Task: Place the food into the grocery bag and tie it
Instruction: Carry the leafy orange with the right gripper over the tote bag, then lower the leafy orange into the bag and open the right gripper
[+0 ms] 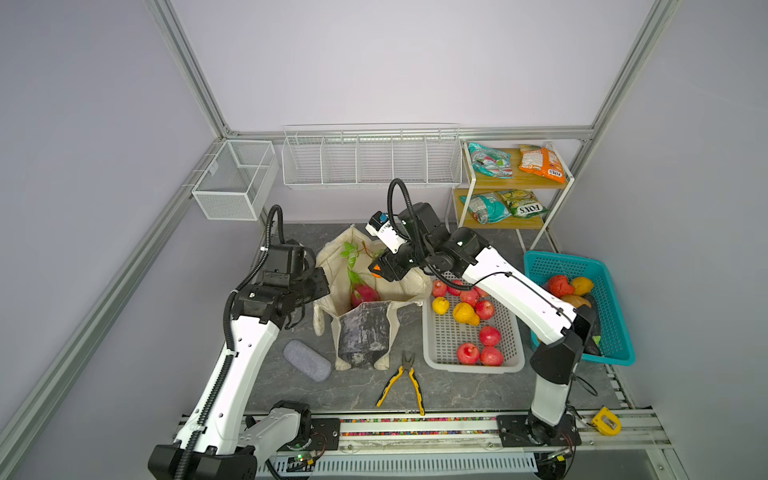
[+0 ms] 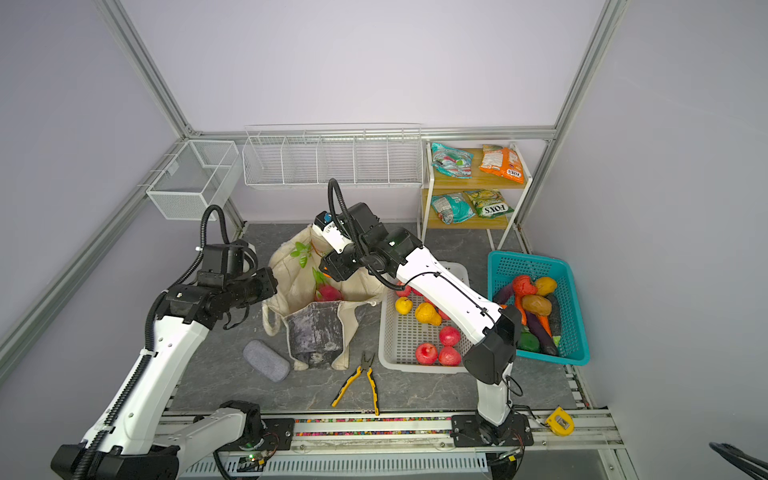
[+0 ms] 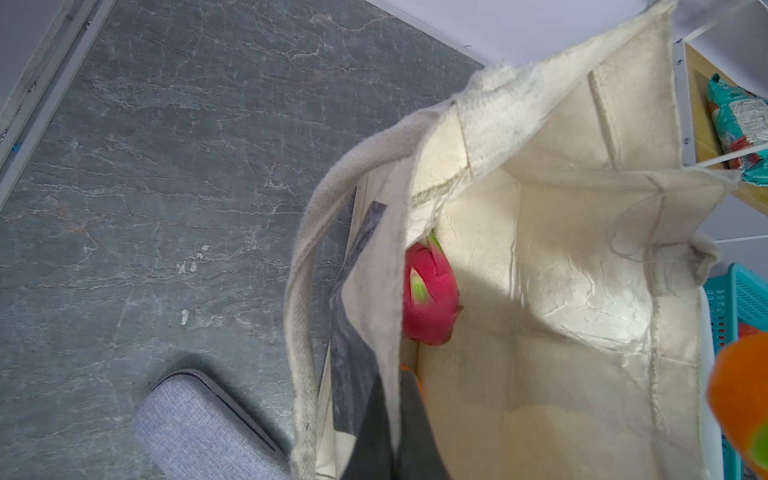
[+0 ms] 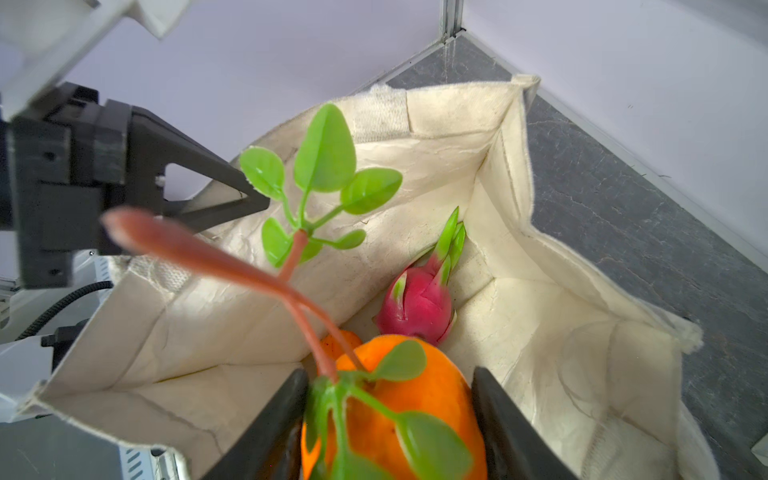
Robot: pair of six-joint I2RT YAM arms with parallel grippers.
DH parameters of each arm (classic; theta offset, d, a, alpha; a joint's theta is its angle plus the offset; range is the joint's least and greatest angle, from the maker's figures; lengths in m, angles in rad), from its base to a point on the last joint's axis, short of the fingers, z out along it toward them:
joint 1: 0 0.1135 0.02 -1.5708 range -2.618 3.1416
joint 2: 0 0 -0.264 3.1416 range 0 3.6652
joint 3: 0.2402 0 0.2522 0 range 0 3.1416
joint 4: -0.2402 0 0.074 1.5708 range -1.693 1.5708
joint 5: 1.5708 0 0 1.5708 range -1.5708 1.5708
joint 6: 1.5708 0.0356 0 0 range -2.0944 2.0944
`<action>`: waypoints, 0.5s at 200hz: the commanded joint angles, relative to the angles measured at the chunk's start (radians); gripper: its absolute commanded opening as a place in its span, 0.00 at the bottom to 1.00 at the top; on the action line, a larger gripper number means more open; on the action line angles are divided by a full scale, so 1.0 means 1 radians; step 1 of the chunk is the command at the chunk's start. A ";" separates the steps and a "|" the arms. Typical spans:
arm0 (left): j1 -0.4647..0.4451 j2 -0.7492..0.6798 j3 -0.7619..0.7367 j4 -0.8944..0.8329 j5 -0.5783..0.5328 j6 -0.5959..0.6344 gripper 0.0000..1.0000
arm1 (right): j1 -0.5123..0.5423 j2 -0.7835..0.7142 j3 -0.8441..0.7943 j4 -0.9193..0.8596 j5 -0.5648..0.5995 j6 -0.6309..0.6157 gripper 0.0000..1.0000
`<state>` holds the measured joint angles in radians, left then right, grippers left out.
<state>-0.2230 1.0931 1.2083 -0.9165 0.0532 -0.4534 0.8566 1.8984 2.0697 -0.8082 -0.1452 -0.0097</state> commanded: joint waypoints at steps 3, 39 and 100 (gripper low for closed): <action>0.002 -0.014 0.017 0.018 0.004 0.013 0.00 | 0.004 0.056 0.049 -0.044 -0.044 -0.046 0.48; 0.002 -0.026 0.007 0.020 -0.001 0.008 0.00 | 0.011 0.144 0.102 -0.061 -0.077 -0.048 0.48; 0.002 -0.032 0.002 0.021 -0.008 0.007 0.00 | 0.033 0.283 0.161 -0.112 -0.085 -0.055 0.48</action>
<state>-0.2230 1.0805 1.2079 -0.9165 0.0532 -0.4538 0.8783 2.1422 2.2097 -0.8845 -0.2100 -0.0387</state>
